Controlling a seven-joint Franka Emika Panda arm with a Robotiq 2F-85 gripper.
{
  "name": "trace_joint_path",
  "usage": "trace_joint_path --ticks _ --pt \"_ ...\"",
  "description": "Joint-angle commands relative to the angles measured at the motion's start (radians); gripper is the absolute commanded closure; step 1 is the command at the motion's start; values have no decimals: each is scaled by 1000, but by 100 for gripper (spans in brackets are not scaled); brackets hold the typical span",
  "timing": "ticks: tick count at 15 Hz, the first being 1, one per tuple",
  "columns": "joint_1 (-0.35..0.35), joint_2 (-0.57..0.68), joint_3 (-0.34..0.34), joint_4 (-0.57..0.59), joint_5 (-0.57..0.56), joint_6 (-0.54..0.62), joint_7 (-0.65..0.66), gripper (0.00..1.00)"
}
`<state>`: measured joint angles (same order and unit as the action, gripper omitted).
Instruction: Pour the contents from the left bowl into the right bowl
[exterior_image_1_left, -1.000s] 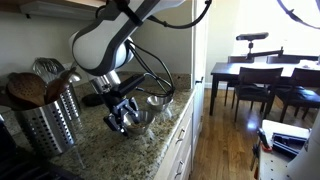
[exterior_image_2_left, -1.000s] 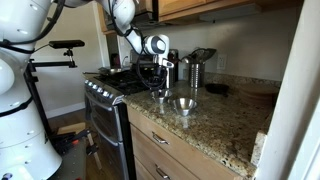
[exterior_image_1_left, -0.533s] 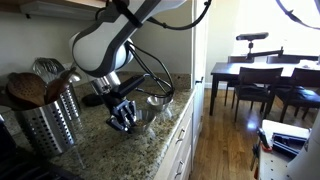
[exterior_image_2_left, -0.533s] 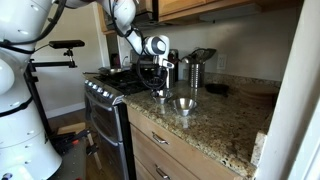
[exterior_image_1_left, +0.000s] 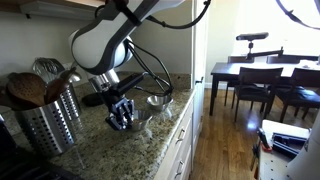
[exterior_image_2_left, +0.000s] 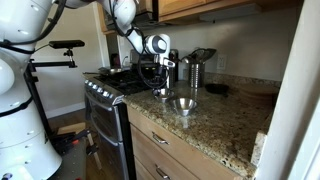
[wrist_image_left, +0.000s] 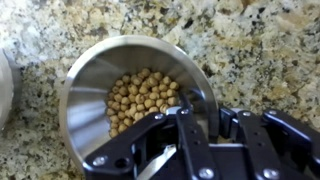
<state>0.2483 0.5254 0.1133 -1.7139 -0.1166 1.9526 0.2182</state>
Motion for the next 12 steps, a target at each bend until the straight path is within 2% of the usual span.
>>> trace_joint_path --ticks 1,12 --pt "5 3 -22 3 -18 1 13 90" --pt "-6 -6 -73 21 -43 -49 22 90"
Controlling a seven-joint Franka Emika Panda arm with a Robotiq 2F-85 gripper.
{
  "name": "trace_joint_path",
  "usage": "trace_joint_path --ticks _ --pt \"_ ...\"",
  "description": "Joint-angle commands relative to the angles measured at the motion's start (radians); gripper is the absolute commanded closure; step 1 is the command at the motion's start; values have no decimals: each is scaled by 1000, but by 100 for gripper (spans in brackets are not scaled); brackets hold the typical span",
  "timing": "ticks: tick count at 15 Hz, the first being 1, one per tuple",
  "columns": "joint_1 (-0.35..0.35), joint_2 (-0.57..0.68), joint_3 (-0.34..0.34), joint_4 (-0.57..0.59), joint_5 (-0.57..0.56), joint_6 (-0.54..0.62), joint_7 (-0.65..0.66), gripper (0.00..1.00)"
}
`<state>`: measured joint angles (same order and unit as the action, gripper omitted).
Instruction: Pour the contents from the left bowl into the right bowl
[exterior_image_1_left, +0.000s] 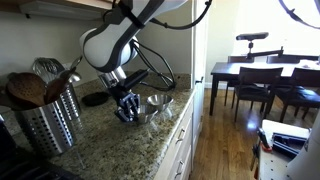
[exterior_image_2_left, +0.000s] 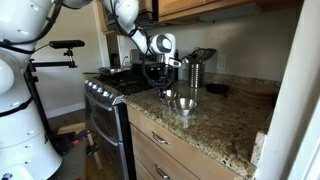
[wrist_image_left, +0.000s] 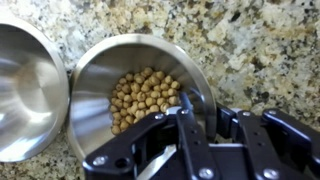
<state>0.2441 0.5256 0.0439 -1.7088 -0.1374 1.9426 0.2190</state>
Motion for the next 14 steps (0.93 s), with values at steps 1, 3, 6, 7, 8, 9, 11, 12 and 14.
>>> trace_joint_path --ticks 1,3,6,7,8,9,11,12,14 --pt "-2 -7 -3 20 -21 -43 19 90" --pt "5 -4 -3 42 -29 -59 20 90" --pt "12 8 2 82 -44 -94 16 92" --pt "14 9 3 90 -48 -104 16 91" --pt "13 9 4 98 -50 -110 15 91" --pt "13 9 4 103 -53 -118 16 91" --pt "12 8 4 108 -56 -126 17 91" --pt "11 6 3 107 -56 -127 18 91" --pt "8 2 2 101 -55 -127 20 91"
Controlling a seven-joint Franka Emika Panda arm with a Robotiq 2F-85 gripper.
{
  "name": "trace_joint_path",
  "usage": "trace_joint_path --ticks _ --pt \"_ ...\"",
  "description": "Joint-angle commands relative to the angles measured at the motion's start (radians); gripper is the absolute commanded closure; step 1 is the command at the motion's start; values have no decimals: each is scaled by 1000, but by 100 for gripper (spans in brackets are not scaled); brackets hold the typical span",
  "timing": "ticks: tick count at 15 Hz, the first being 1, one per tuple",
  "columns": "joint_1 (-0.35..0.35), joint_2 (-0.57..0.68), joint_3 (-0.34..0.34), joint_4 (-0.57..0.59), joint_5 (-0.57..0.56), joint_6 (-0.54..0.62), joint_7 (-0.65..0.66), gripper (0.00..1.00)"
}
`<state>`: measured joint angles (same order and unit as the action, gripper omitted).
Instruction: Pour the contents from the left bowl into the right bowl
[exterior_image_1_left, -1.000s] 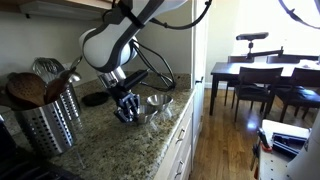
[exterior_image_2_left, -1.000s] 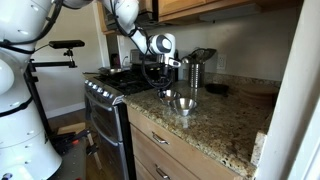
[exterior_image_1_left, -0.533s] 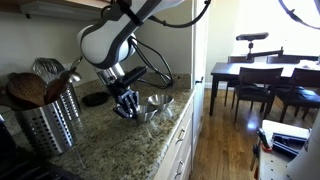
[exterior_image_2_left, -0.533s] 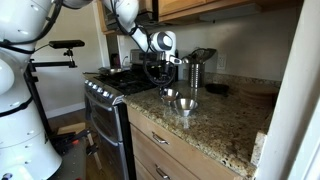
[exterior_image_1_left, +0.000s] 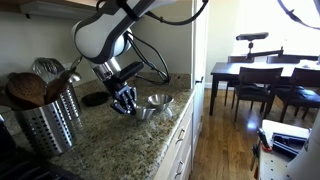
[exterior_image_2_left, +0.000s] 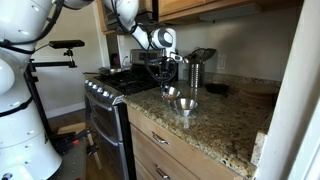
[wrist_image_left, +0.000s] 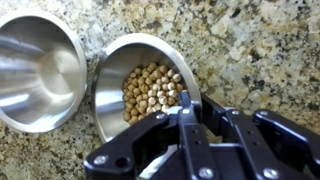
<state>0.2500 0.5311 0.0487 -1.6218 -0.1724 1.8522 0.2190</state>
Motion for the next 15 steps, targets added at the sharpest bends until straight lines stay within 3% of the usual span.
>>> trace_joint_path --ticks 1,15 --pt "1 -5 -4 11 -19 -36 21 91" --pt "21 8 -2 91 -58 -95 26 91"
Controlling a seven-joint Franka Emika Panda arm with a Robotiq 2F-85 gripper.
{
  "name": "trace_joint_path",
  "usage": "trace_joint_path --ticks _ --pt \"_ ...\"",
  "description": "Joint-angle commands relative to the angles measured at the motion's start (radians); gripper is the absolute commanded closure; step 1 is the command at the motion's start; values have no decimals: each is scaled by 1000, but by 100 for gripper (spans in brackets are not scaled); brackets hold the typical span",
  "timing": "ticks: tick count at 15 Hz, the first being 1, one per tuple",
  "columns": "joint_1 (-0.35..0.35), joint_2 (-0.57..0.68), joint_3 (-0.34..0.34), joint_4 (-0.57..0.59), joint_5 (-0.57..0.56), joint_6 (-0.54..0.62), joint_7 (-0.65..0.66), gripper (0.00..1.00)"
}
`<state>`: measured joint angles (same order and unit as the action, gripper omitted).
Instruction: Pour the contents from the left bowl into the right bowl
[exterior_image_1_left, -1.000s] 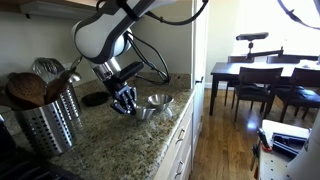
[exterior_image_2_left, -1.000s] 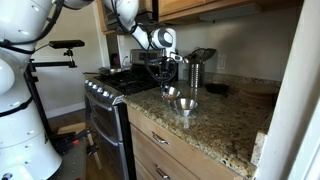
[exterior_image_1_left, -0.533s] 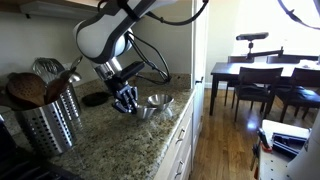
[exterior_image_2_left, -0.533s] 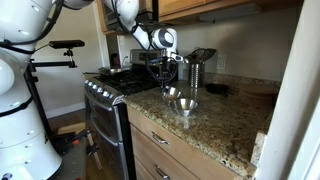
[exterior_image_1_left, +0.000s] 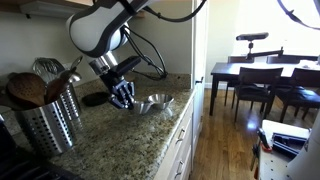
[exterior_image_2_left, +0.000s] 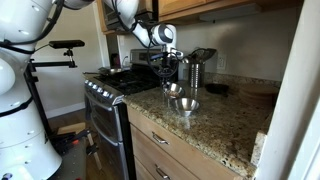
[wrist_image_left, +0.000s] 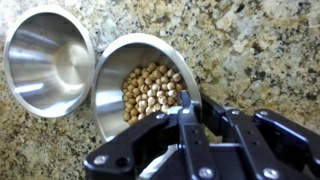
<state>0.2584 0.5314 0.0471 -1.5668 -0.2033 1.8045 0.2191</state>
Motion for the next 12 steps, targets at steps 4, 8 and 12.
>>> trace_joint_path --ticks 4,8,12 --pt "11 -2 -4 29 -30 -51 30 91" --pt "1 -19 -12 9 -25 -48 36 91" --pt "-9 -42 -19 -14 -19 -31 46 91"
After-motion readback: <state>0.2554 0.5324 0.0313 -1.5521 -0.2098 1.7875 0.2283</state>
